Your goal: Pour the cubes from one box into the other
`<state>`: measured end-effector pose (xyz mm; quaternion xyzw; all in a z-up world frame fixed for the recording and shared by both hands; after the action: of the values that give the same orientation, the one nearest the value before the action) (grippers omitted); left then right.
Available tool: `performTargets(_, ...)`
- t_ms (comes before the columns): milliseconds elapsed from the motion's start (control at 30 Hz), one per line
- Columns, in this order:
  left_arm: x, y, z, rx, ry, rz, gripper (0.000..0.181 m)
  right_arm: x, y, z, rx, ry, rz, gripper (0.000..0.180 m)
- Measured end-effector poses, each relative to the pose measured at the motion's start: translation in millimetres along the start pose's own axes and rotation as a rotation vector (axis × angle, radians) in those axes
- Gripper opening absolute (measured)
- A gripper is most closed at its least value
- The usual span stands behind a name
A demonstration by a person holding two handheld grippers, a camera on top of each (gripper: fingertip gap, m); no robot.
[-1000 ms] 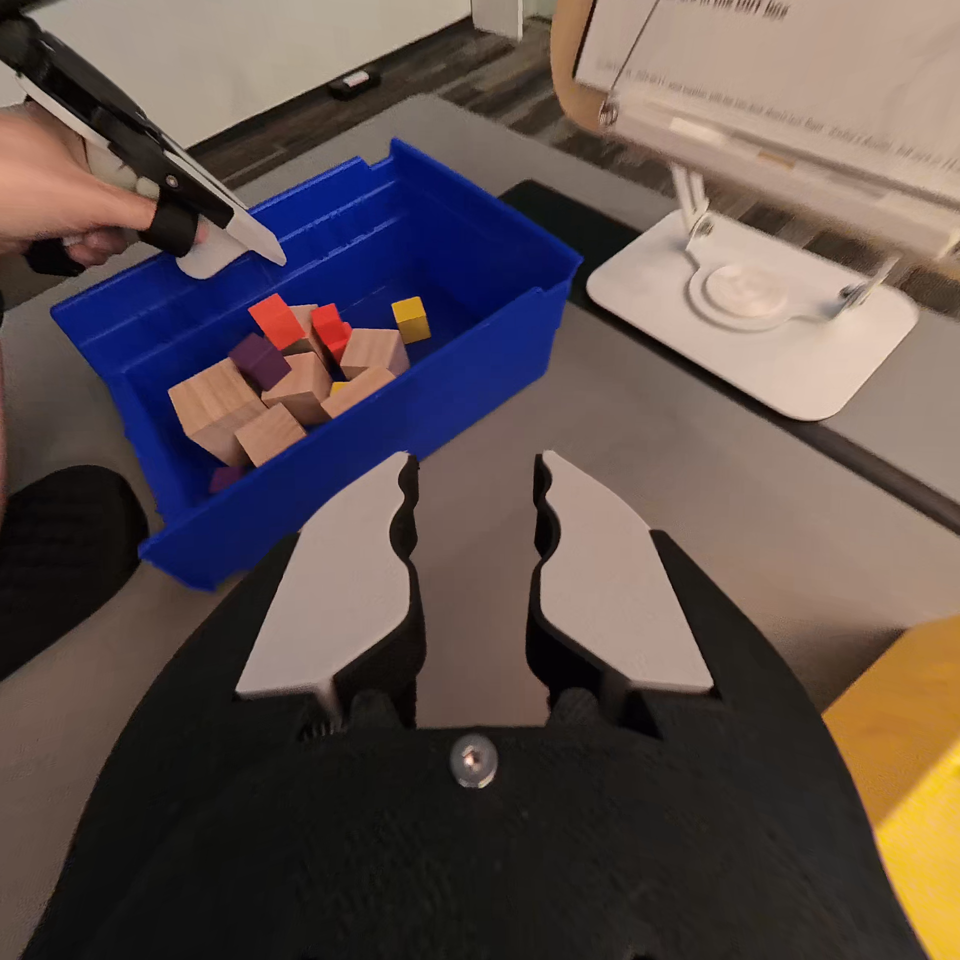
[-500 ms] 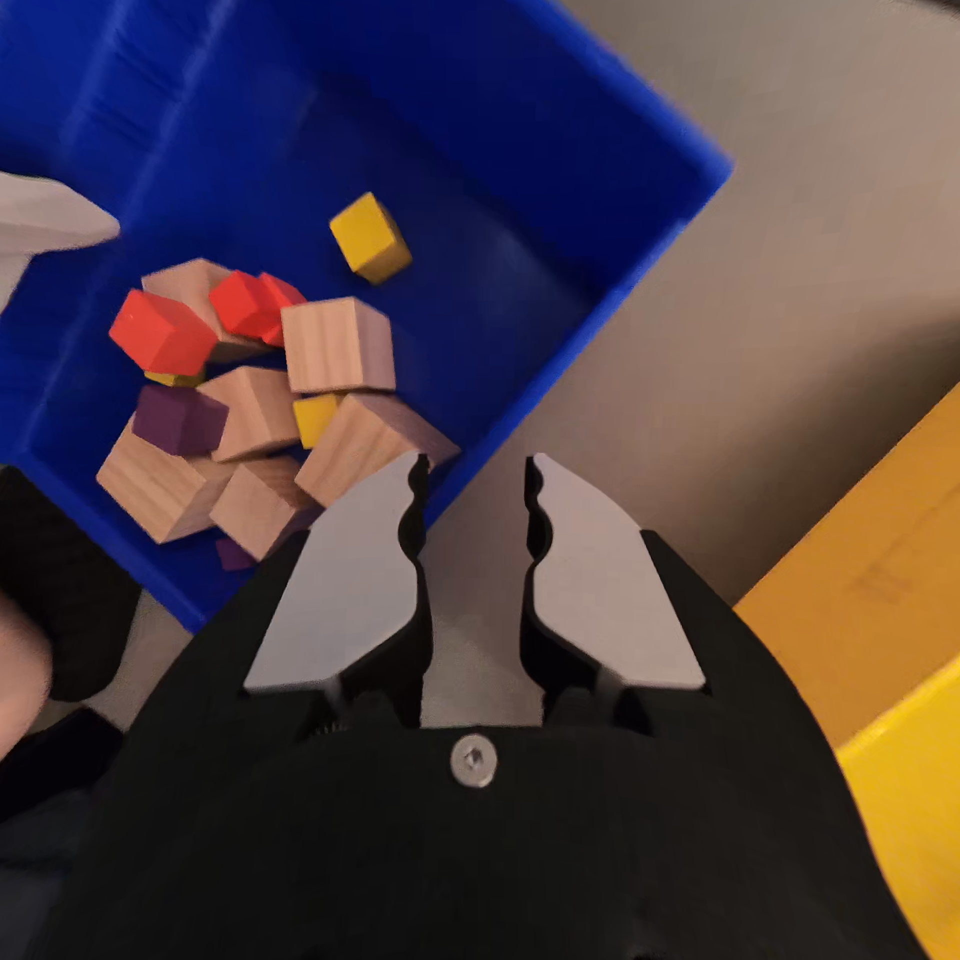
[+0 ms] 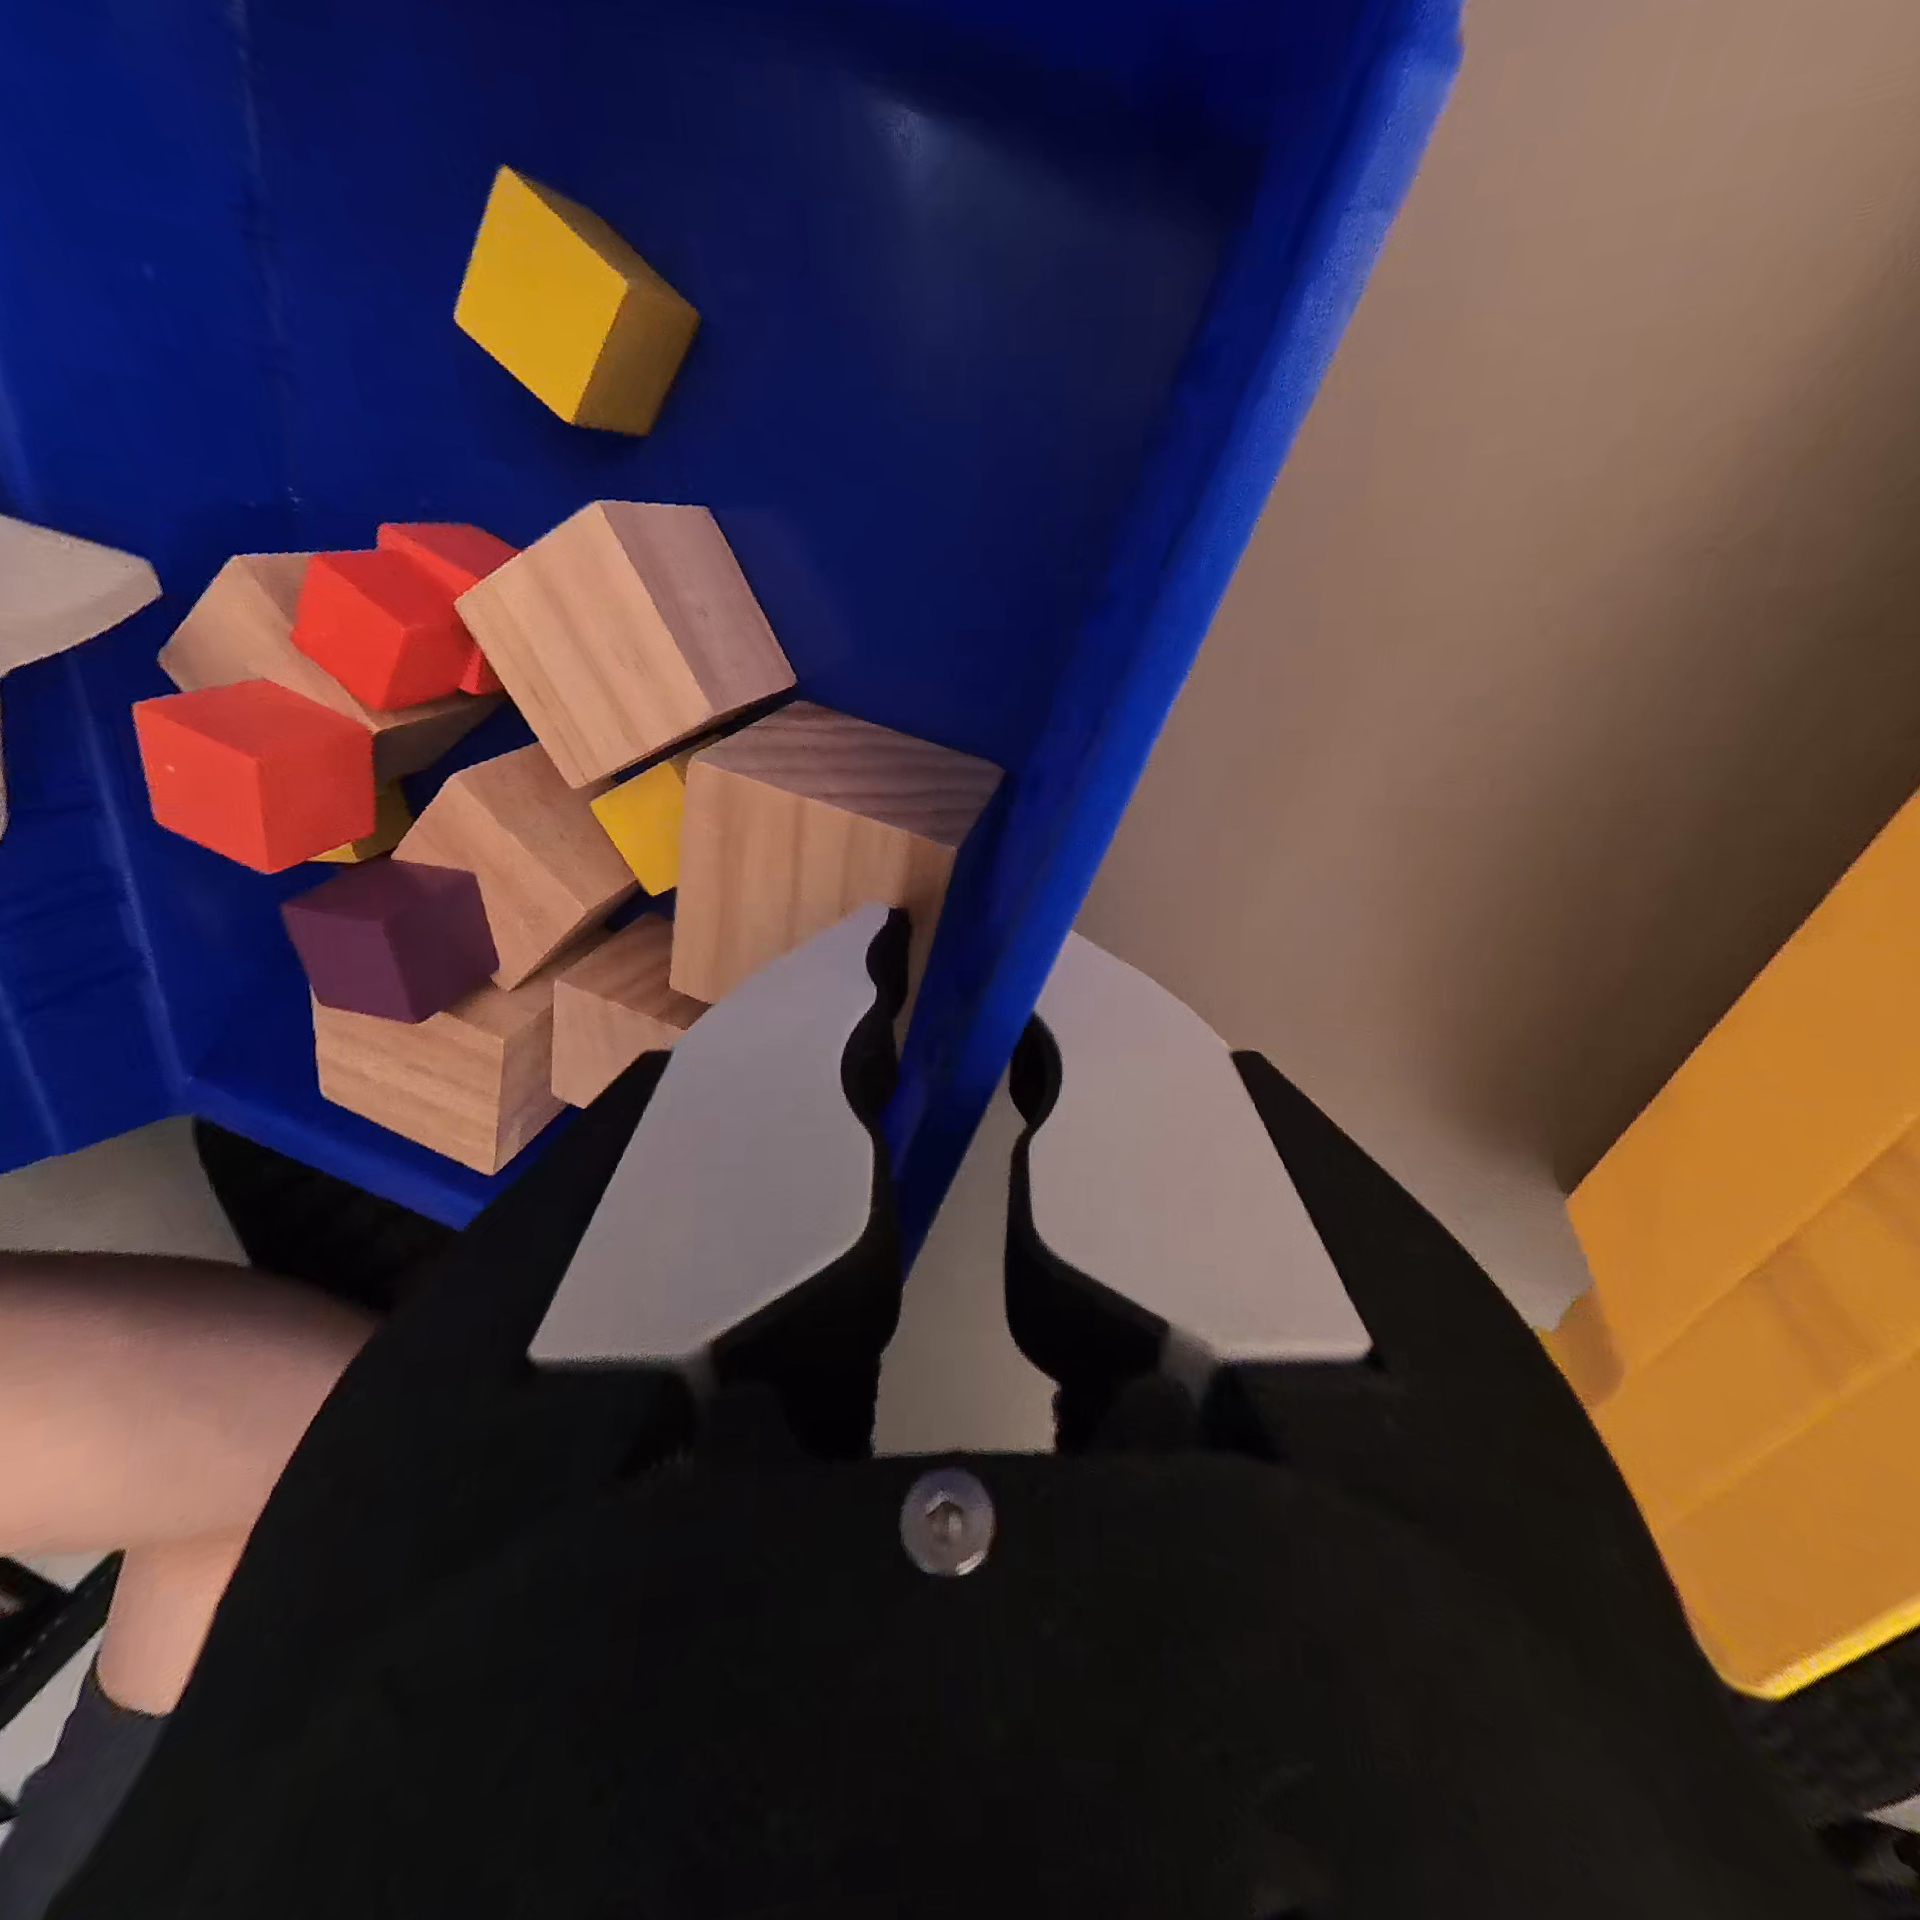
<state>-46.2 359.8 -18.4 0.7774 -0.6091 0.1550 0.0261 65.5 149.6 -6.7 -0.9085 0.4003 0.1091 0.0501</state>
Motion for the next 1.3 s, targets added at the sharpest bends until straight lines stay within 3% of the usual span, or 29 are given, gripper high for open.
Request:
performTargets(233, -0.1, -3.5, -0.6, 0.028, -0.015, 0.004, 0.014, 7.6, -8.5, -7.3, 0.154, 0.017, 0.049, 0.009)
performTargets(533, -1.5, -10.3, -0.3, 0.088, -0.032, -0.007, 0.011, 10.7, -18.4, 10.6, 0.057, 0.032, 0.029, 0.008)
performTargets(733, 16.3, -14.2, 3.6, 0.075, -0.2, 0.036, 0.006, 18.9, -26.1, 8.6, 0.056, 0.02, 0.013, 0.006)
performTargets(833, 27.8, -19.7, 3.8, 0.039, -0.204, 0.047, 0.007, 31.8, -30.9, 5.2, 0.044, 0.003, 0.016, 0.006)
performTargets(1067, 56.2, -50.7, -28.0, 0.005, -0.333, 0.097, 0.006, 47.5, -41.6, -25.7, 0.11, -0.057, 0.033, 0.006)
performTargets(1300, 95.9, -82.2, -82.9, 0.021, -0.39, 0.124, 0.006, 61.4, -48.4, -87.5, 0.195, -0.092, 0.023, 0.005)
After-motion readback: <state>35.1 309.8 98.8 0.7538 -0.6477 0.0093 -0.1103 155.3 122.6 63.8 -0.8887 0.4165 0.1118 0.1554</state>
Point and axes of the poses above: each gripper's, where its closed fingertips meet, z out along the fingers, y out of its underside, x = y × z across the jaws, the point moved 10 cm from there along -z, back along the fingers, and after that the axes turned 5 degrees about -x, right-handed, at the moved point
